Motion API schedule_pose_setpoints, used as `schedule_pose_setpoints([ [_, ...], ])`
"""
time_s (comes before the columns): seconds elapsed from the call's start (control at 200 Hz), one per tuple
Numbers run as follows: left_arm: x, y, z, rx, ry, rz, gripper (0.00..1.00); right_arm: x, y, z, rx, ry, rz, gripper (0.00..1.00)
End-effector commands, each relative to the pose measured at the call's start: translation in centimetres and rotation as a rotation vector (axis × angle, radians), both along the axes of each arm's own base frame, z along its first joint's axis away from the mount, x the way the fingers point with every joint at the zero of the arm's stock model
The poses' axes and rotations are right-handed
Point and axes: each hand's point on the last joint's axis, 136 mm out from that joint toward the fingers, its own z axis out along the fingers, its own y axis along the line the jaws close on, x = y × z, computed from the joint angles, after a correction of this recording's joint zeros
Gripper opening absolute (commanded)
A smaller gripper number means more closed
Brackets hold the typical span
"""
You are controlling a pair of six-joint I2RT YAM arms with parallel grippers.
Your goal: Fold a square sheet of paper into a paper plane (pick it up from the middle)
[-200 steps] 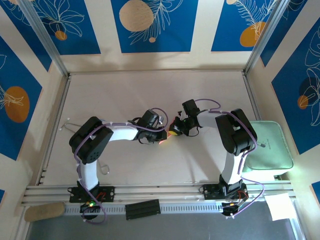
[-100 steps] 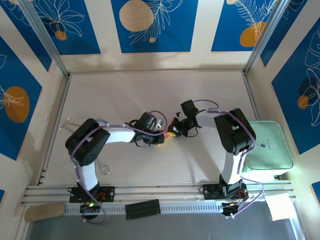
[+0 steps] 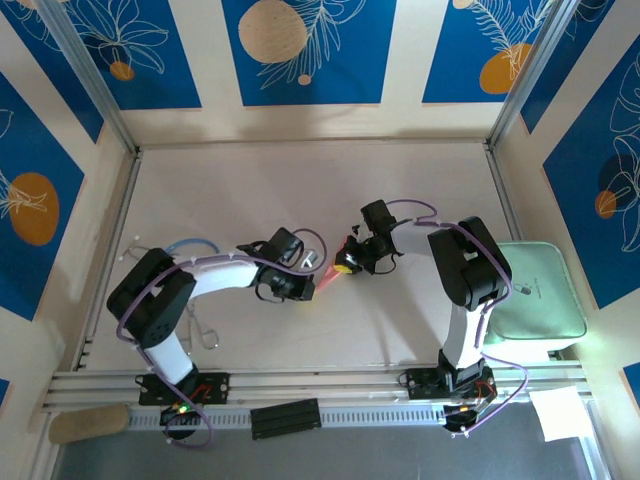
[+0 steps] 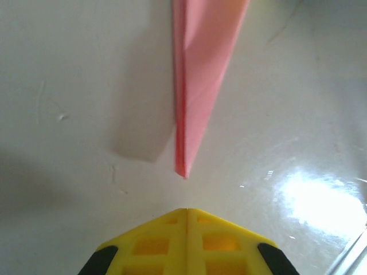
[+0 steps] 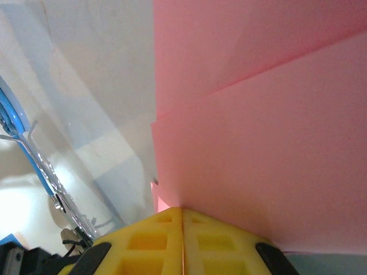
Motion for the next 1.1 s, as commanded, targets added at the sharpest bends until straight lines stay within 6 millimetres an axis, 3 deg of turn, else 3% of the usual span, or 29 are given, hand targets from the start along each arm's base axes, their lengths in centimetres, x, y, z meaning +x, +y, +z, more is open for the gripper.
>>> schedule_pose_setpoints([
  [0.0, 2.0, -2.1, 3.7, -0.141, -0.058, 0.05, 0.01, -2.3, -1.8, -3.5, -0.129, 0.113, -0.037, 0.09],
  [0.075, 3.3, -3.3, 4.0, -0.189, -0.075, 0.094, 0.01, -2.1, -1.4, -3.0, -0.115, 0.103, -0.036, 0.09],
  [0.21, 5.1, -4.0, 2.4, -0.171, -0.063, 0.16, 0.0, -1.7, -0.7, -2.2, -0.075, 0.082, -0.026, 0.1],
  [0.49, 5.9, -4.6, -0.4, -0.141, -0.021, 0.192, 0.0, -1.3, 0.0, -0.8, -0.022, 0.028, 0.005, 0.1],
  [0.645, 5.5, -3.7, -2.0, -0.071, 0.001, 0.204, 0.0, -0.6, 0.1, 0.2, -0.011, -0.038, 0.033, 0.1],
  [0.83, 4.4, -1.9, -3.8, 0.01, 0.033, 0.217, 0.0, 0.7, -0.6, 1.3, -0.047, -0.239, 0.097, 0.1],
  [1.096, 3.4, -0.9, -4.5, 0.043, 0.061, 0.213, 0.0, 1.3, -1.7, -0.3, -0.071, -0.257, 0.073, 0.1],
])
